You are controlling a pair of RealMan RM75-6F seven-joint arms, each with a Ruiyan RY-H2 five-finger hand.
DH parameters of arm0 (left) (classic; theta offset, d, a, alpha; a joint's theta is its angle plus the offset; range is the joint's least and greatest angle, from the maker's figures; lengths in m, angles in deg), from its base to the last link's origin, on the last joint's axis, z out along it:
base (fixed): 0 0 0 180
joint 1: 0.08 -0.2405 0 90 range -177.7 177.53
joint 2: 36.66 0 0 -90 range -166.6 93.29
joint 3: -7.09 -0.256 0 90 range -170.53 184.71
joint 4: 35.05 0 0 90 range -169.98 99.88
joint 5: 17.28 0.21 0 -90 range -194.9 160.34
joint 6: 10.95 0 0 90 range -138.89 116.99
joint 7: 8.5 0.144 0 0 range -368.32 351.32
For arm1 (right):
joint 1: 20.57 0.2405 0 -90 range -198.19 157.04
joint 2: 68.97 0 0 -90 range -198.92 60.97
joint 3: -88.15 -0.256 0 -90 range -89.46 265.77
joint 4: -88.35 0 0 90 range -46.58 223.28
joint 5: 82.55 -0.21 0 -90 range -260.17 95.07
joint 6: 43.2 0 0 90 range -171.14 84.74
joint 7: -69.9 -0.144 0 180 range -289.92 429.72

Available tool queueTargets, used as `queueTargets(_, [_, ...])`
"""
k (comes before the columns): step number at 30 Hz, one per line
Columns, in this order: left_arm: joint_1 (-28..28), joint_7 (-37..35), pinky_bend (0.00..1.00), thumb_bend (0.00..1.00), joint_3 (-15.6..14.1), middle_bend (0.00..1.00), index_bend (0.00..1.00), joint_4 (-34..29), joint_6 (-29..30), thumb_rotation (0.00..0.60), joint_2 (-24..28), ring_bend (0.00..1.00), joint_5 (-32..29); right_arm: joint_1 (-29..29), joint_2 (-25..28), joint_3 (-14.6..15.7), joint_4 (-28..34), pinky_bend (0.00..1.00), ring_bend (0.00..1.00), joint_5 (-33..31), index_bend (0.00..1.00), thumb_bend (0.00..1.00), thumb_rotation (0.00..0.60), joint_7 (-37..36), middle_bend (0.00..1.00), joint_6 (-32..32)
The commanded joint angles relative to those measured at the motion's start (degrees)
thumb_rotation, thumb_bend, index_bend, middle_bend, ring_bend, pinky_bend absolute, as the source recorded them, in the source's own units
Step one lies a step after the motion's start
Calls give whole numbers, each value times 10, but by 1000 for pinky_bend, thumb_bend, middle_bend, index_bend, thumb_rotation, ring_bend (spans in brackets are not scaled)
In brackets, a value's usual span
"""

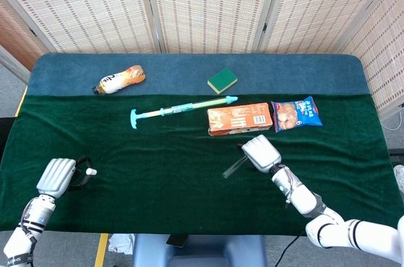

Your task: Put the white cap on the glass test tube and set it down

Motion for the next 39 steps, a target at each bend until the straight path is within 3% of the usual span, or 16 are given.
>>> queueTargets(1, [10, -32, 867, 455, 9, 993, 533, -20, 4, 600, 8, 922, 19, -20, 5, -8, 26, 1000, 1000, -8, 875, 792, 599, -36, 944, -27])
queueTargets(11, [29, -89, 867, 458, 32, 993, 540, -65, 26, 600, 7, 920, 47, -31, -36, -39, 53, 1000, 1000, -58, 902, 830, 600, -129, 955, -28])
queueTargets(19, [36, -102, 868, 460, 46, 993, 554, -95, 48, 600, -6, 919, 57, -18, -80, -62, 64, 1000, 1000, -101, 913, 836, 600, -152, 962, -14])
queueTargets(39, [65, -15, 867, 461, 52, 993, 561, -109, 79, 600, -59, 916, 117, 22, -159, -109, 73, 1000, 1000, -185, 913, 852, 600, -155, 963, -4])
